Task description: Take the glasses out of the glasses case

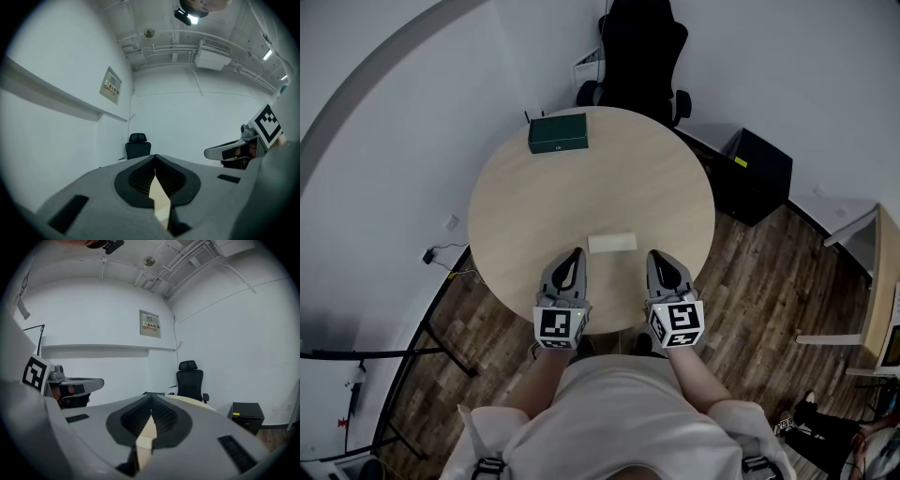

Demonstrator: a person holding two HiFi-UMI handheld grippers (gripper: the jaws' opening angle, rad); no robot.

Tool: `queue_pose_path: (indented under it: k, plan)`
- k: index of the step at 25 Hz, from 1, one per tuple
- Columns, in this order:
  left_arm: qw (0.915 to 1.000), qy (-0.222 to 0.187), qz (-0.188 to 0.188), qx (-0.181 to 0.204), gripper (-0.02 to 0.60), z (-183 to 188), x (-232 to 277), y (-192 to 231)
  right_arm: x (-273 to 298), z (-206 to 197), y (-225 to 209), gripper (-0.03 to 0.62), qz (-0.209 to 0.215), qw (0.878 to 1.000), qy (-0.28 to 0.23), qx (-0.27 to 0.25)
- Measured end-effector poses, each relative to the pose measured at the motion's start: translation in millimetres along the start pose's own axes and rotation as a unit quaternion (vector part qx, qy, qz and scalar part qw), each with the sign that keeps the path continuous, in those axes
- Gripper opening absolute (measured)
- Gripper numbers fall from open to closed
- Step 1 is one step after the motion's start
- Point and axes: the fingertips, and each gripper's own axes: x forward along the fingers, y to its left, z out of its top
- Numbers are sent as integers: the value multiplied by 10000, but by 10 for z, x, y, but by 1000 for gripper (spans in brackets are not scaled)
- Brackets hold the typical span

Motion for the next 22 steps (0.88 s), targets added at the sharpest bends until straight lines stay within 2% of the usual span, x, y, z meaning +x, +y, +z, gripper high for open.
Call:
queue_pose_path:
  k: [12, 22]
  plan:
    - [9989, 456, -65, -57, 9, -395, 294, 109, 358, -333, -99, 12, 51, 9991, 425, 67]
    - [9955, 934, -121, -115, 9, -900, 595, 154, 668, -761, -194, 12, 181, 9960, 867, 94]
